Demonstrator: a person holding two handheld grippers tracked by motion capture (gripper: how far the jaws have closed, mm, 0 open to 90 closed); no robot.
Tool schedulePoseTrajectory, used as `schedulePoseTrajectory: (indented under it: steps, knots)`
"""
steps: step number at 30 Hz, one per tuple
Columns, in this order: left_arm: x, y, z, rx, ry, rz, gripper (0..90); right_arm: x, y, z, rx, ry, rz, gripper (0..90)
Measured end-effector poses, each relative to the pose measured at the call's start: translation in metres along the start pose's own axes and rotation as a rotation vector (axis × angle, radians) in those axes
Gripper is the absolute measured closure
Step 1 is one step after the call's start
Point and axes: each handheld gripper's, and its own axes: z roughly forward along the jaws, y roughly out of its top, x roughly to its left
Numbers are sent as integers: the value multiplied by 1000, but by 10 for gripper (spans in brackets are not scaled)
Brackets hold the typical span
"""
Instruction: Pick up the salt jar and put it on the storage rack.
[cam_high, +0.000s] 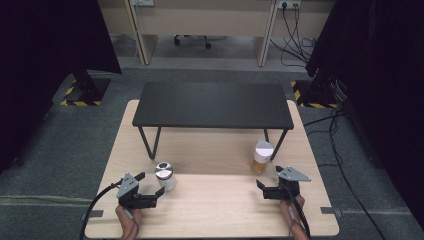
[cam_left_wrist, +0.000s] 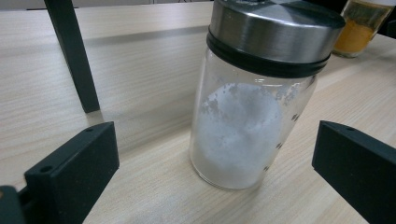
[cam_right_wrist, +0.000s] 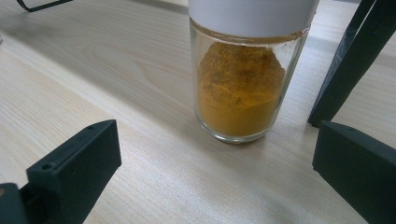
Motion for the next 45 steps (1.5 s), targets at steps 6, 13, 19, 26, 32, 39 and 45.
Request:
schedulePoseTrajectory:
  steps: [6, 13, 19, 26, 32, 39, 45]
  knots:
    - [0, 0, 0, -1, -3, 1, 0, 0, 0, 0, 1, 2, 0, 11]
    - [1, -1, 0, -7, -9, -3, 0, 0, 0, 0, 0, 2, -2, 10]
    - [1, -1, 0, -4, -8, -3, 0, 0, 0, 0, 0, 3, -4, 10]
    - [2, -1, 1, -8, -12, -5, 0, -1, -1, 0, -4, 7, -3, 11]
    - [4, 2, 1, -12, -50, 59, 0, -2, 0, 0, -4, 10, -5, 11]
    - [6, 2, 0, -64, -63, 25, 0, -1, 0, 0, -2, 8, -8, 10]
    - [1, 10, 3, -66, -86, 6, 0, -2, 0, 0, -3, 9, -9, 10]
